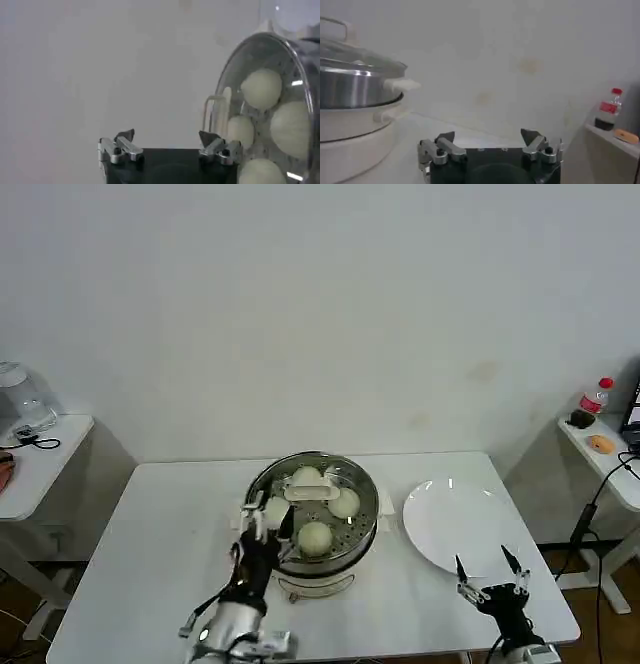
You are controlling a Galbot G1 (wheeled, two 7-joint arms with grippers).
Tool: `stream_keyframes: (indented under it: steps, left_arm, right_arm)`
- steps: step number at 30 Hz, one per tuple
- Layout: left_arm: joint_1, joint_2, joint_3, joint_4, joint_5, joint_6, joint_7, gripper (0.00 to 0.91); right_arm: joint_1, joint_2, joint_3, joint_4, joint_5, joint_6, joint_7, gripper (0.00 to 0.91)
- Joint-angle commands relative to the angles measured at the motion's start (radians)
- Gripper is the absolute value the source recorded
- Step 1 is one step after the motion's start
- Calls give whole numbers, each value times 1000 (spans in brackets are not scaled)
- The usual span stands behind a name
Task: Take steamed baozi put them in steamer then cover it.
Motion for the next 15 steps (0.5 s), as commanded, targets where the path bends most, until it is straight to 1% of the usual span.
stream_keyframes:
  steps: [1, 3, 5, 8, 10, 12, 15]
  left_arm:
    - [261, -10, -325, -70, -1282, -320, -374, 907]
    - [288, -10, -355, -58, -1367, -304, -375, 907]
    - [315, -1, -367, -47, -1407, -278, -383, 907]
    - [358, -1, -373, 3, -1404, -276, -392, 907]
    - [372, 1, -376, 49, -1374, -286, -388, 907]
    - [378, 4, -384, 78, -1364, -289, -374, 907]
    - [387, 9, -396, 104, -1360, -271, -358, 907]
  right_arm:
    - [3, -43, -33, 14, 36, -11, -2, 907]
    - [6, -43, -56, 14, 39, -17, -3, 907]
    - [6, -42, -72, 12, 27, -17, -4, 907]
    - [-3, -45, -93, 13, 38, -24, -3, 907]
    - [-22, -58, -112, 30, 61, -47, -5, 907]
    - [-40, -74, -130, 58, 96, -86, -4, 907]
    - [-56, -91, -147, 94, 132, -138, 4, 907]
